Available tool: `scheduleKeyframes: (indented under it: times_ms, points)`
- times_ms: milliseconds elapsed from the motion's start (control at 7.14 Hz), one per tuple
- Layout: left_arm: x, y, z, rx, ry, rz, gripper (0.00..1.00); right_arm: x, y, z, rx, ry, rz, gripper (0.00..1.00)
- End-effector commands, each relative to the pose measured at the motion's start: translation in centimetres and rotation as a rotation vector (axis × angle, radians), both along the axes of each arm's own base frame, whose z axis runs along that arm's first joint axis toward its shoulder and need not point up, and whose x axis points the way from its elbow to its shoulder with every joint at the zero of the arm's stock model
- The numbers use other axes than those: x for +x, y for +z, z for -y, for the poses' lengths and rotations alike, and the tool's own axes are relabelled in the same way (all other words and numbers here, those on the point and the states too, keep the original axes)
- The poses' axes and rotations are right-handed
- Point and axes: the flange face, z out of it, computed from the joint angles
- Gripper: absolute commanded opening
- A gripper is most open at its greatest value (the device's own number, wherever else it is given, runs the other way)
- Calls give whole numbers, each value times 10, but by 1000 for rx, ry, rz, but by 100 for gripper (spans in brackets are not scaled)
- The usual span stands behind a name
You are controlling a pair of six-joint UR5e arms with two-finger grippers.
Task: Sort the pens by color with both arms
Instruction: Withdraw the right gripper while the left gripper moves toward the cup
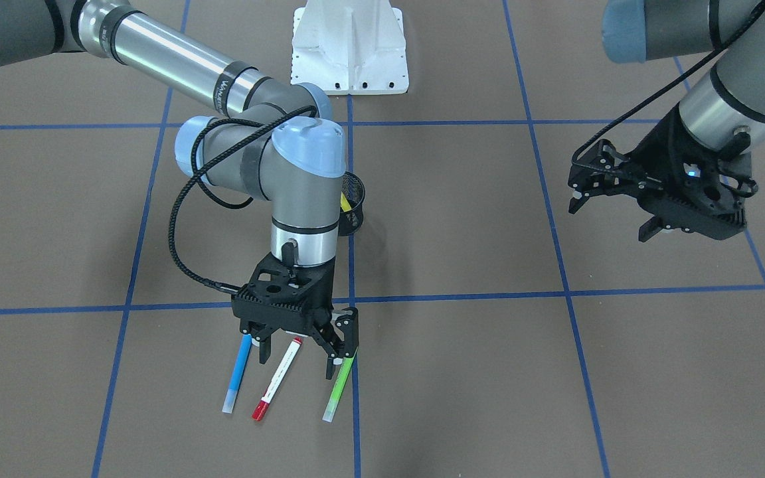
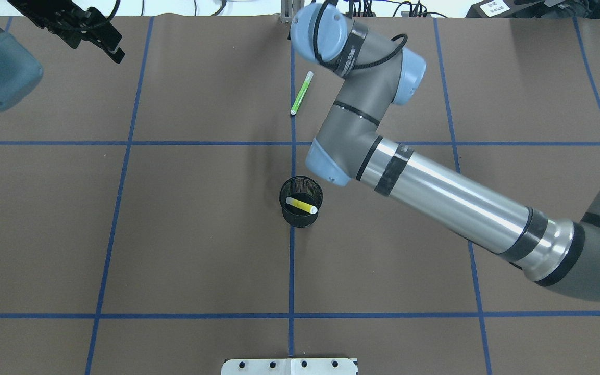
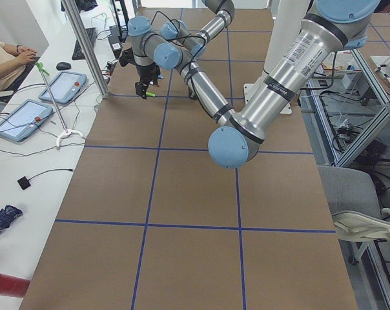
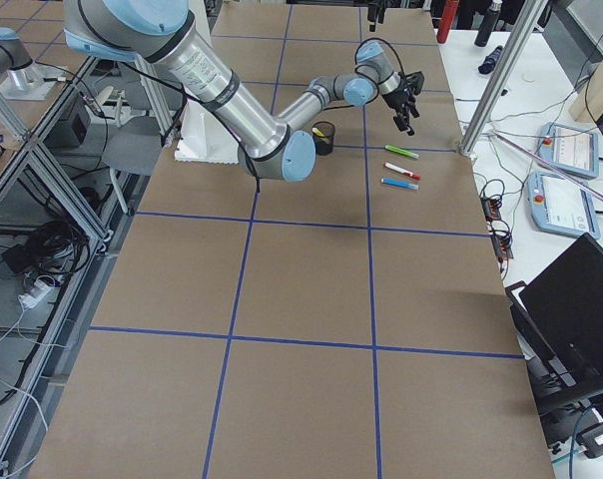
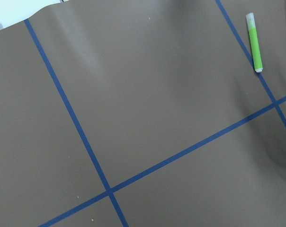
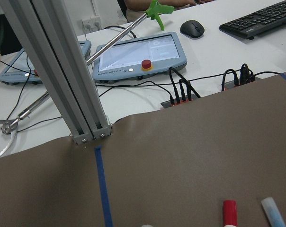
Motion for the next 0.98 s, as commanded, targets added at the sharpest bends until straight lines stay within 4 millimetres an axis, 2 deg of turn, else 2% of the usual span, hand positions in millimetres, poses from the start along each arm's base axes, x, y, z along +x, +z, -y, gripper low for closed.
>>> scheduleKeyframes:
  times_ms: [0, 140, 280, 560, 700, 840]
  points:
    - [37, -28, -20, -115, -71, -22, 100, 98, 1, 33, -87, -216, 19, 99]
    - [67, -40, -31, -182, -105, -22, 100, 150, 20, 48, -82, -316, 44, 99]
    - [88, -51, -41, -251, -125, -27, 100, 192, 47, 55, -77, -395, 59, 99]
    - [151, -86, -73, -388, -221, 8, 100, 256, 104, 59, -45, -529, 58, 99]
    - [203, -106, -106, -404, -234, 68, 100, 287, 133, 51, -15, -555, 29, 100]
    - [216, -122, -109, -453, -259, 74, 100, 308, 159, 50, 20, -619, -1, 100]
